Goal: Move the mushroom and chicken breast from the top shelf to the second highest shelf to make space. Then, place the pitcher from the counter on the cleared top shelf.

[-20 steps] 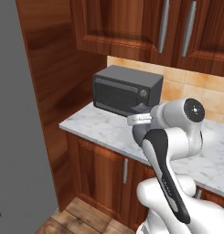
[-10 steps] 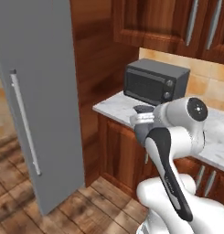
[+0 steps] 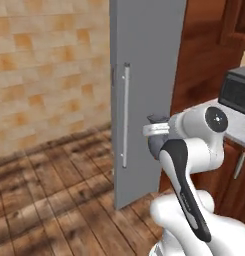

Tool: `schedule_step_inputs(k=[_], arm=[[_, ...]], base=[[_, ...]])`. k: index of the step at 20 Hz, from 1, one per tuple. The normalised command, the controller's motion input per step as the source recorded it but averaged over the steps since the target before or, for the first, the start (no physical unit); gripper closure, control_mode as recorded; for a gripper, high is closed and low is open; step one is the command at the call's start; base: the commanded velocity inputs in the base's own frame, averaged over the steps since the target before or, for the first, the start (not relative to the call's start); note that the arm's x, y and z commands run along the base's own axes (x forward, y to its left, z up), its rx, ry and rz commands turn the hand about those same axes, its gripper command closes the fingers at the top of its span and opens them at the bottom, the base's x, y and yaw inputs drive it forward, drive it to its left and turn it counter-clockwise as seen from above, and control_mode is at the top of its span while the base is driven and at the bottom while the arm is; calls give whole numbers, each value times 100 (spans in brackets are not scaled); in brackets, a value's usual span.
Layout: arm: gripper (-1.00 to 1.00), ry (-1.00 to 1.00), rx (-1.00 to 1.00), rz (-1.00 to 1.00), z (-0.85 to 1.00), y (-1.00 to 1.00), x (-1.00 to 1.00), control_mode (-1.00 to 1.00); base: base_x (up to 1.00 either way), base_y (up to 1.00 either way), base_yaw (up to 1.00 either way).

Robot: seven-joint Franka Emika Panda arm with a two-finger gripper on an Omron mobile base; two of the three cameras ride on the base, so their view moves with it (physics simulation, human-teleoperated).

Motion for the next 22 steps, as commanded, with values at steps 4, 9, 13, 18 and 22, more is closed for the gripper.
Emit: schedule_step_inputs(k=[4,9,13,18,22], arm=[[100,0,0,0,0,0,0,100],[100,0,0,0,0,0,0,100],[100,0,0,0,0,0,0,100],[100,0,0,0,0,0,0,100],[100,0,0,0,0,0,0,100]], base=[[66,100,39],[98,91,30],[100,57,13],[100,30,-1],[100,23,-10]])
